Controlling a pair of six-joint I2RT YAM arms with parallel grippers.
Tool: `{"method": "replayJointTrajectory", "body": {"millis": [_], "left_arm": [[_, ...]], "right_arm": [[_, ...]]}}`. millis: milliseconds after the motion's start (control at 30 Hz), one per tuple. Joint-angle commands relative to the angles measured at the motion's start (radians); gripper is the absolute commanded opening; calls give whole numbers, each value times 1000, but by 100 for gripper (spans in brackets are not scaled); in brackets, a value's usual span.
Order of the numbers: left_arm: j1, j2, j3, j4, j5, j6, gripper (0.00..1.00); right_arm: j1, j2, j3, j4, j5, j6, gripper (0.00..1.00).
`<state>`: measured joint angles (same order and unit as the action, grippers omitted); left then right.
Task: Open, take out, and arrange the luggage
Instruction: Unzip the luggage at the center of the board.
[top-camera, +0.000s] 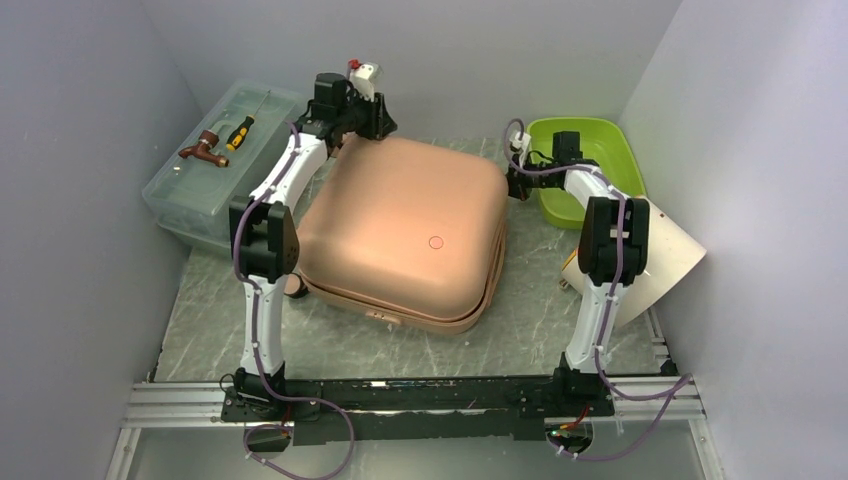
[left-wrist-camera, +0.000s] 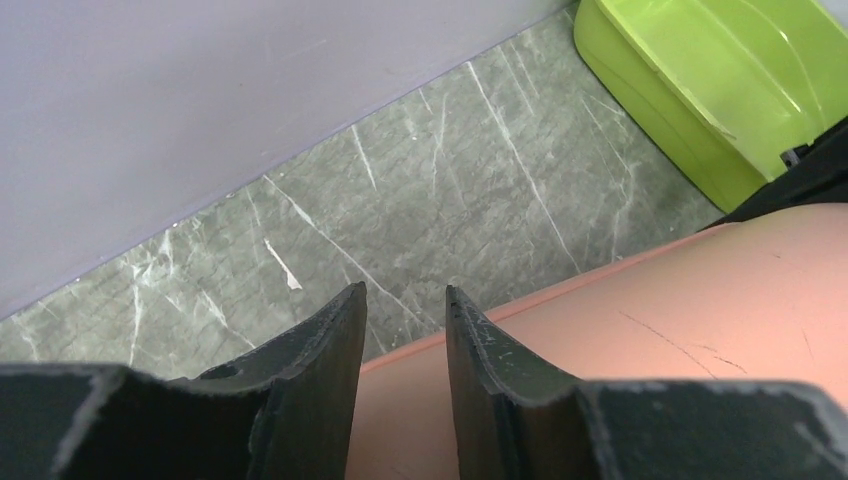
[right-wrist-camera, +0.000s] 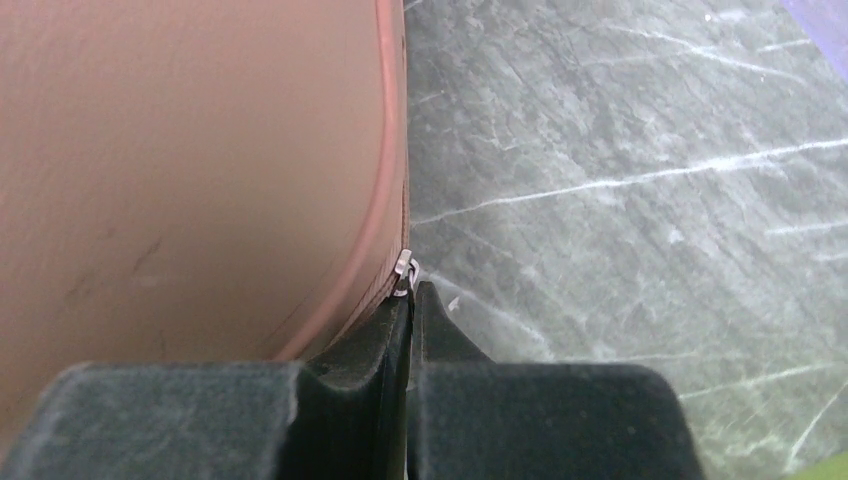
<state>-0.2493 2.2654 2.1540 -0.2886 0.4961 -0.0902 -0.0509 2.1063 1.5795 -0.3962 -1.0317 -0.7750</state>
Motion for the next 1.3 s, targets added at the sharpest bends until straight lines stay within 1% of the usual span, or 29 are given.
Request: {"method": "replayJointTrajectory", "body": {"millis": [0, 67, 267, 367, 500, 700, 733, 800, 867, 900, 967, 1033, 1067, 1100, 1133, 1167, 1267], "left_arm": [[-55, 61, -102, -312, 85, 37, 40], [-60, 59, -120, -301, 86, 37, 40], [-77, 53, -159, -288, 91, 40, 38], [-81, 38, -193, -269, 98, 40, 38], [-84, 12, -220, -259, 91, 52, 38], [-96, -12, -249, -262, 108, 63, 38], [-96, -19, -253, -258, 116, 57, 38], [-92, -34, -245, -264, 123, 45, 39], [-80, -57, -212, -282, 122, 38, 41], [-70, -80, -187, -295, 120, 37, 46], [-50, -118, -120, -346, 101, 51, 58], [-31, -171, -54, -392, 72, 76, 71], [-24, -208, -30, -418, 54, 113, 79], [-15, -247, -17, -443, 40, 139, 85], [-5, -293, -16, -464, 31, 164, 92], [6, -348, -35, -479, 23, 186, 98], [39, -537, -168, -496, -2, 274, 100]], "right_arm": [[27, 58, 138, 27, 63, -133, 0], [45, 82, 169, 33, 67, -120, 0], [101, 157, 256, 108, 81, 5, 0], [123, 177, 284, 108, 92, 18, 0], [152, 190, 288, 143, 180, 32, 3], [193, 226, 316, 198, 299, 113, 4], [194, 219, 313, 220, 315, 147, 7], [190, 195, 317, 215, 355, 189, 19], [179, 134, 314, 185, 404, 199, 32], [167, 91, 295, 179, 412, 205, 39], [133, -22, 236, 176, 407, 211, 54], [105, -155, 167, 152, 404, 186, 74], [94, -221, 134, 126, 408, 160, 82], [88, -312, 88, 74, 421, 114, 95], [88, -356, 54, 24, 428, 62, 99], [88, -451, 6, -19, 425, 15, 100], [91, -687, -186, -100, 354, -89, 100]]}}
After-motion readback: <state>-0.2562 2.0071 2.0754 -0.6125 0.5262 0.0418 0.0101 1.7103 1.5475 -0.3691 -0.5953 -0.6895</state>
